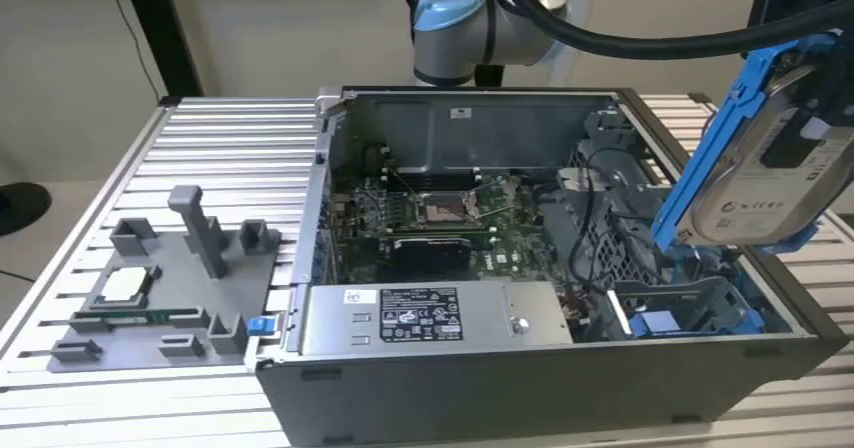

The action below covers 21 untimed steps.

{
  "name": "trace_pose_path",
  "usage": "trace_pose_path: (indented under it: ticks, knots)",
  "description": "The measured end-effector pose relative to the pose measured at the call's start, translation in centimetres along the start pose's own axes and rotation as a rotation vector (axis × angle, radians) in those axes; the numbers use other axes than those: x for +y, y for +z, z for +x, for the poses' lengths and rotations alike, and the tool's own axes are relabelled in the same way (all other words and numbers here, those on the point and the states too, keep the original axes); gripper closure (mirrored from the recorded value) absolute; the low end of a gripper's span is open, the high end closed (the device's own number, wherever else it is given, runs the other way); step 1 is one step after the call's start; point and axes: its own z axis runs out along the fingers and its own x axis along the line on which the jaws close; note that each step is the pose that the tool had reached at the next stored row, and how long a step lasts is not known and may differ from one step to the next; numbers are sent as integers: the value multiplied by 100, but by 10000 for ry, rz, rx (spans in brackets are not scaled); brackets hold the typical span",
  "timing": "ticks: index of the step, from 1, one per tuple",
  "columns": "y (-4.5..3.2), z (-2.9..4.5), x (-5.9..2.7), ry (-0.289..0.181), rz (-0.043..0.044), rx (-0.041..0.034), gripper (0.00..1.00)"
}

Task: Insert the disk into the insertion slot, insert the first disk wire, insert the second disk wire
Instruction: 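Insert the disk into the insertion slot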

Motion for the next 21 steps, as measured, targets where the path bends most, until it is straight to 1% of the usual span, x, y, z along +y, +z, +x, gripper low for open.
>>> trace_pose_path:
  ticks: [15, 21]
  knots:
    - [111, 3, -4, 1, 0, 1, 100]
    - [187, 11, -7, 1, -3, 0, 100]
